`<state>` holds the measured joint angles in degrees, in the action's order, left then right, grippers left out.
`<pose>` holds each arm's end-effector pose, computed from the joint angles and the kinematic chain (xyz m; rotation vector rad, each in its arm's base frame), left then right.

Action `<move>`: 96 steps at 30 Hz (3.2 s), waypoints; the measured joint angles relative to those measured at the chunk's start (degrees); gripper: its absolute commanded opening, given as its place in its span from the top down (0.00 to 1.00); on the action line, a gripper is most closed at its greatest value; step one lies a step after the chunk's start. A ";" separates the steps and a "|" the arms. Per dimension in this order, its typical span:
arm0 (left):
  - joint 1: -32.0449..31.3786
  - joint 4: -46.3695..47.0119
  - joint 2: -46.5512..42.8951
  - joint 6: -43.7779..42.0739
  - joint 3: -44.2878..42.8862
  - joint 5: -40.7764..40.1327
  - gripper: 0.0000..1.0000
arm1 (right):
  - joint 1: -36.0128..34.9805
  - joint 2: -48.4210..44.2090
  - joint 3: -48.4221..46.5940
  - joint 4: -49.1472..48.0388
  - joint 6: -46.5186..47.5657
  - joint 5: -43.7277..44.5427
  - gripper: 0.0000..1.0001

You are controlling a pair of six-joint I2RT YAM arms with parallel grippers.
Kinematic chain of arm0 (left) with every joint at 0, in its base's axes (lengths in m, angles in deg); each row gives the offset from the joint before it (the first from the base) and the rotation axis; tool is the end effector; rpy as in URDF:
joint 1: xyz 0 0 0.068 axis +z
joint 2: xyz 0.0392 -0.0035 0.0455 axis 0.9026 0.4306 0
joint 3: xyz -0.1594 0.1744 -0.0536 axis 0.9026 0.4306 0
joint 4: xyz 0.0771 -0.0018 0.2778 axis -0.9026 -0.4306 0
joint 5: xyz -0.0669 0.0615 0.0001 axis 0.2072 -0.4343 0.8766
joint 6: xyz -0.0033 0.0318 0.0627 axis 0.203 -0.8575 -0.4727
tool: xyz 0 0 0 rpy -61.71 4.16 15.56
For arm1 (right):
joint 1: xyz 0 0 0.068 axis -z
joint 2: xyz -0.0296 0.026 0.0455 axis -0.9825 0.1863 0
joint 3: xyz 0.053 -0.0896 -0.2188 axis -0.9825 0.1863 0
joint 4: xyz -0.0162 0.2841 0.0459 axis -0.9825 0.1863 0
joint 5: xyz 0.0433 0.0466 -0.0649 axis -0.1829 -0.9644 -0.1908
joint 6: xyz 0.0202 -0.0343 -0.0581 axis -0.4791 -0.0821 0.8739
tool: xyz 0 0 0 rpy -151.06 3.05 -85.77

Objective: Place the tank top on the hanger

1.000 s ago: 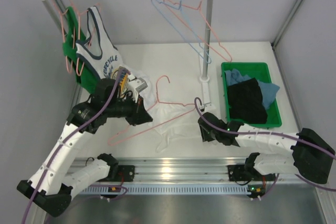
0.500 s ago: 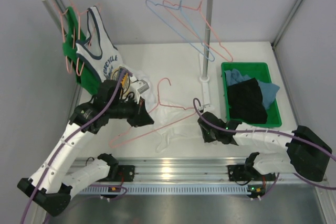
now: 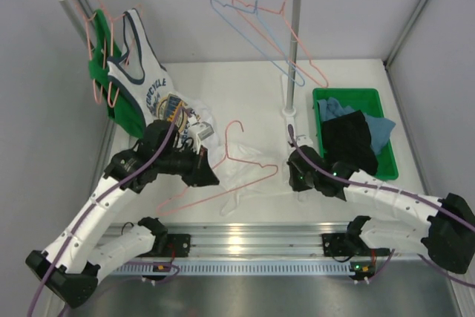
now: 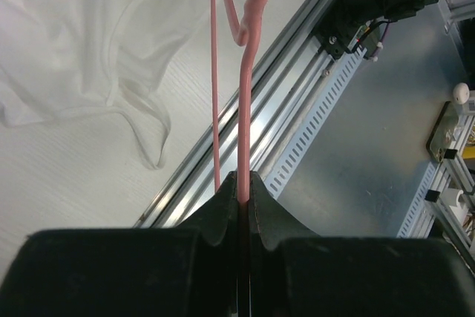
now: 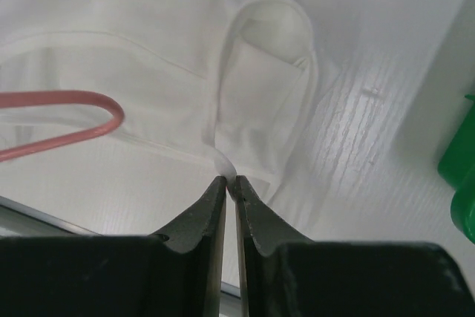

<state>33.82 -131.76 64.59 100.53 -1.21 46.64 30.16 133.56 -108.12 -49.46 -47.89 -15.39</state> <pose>0.1767 -0.1441 0.3044 0.7201 2.3020 -1.0893 0.1784 0.1884 0.1369 -0.3159 2.5103 0.3154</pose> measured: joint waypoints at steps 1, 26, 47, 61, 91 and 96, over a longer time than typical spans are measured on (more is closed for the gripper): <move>-0.20 0.00 -0.11 0.15 0.33 0.17 1.00 | 0.44 -0.70 -0.79 0.48 0.02 -0.04 0.90; -10.58 20.65 4.48 8.07 11.08 -2.10 1.00 | 3.61 -6.73 -9.70 10.19 -1.05 -1.33 0.93; -18.86 59.17 11.69 15.10 25.73 -5.86 1.00 | 3.67 -6.97 -17.53 12.98 -0.94 -1.49 0.95; -19.39 71.41 17.68 16.00 27.02 -6.12 1.00 | 3.80 -6.93 -18.16 13.77 -1.05 -0.70 0.95; -19.67 83.62 32.92 16.74 23.19 -2.40 1.00 | 0.96 -12.39 -16.39 4.37 6.49 0.61 0.55; -19.67 83.47 33.38 16.63 22.43 -2.32 1.00 | -0.09 -8.83 -16.37 2.73 7.13 0.96 0.57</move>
<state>14.15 -48.28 97.97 117.17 21.22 44.32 30.08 124.73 -124.49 -46.73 -40.76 -14.42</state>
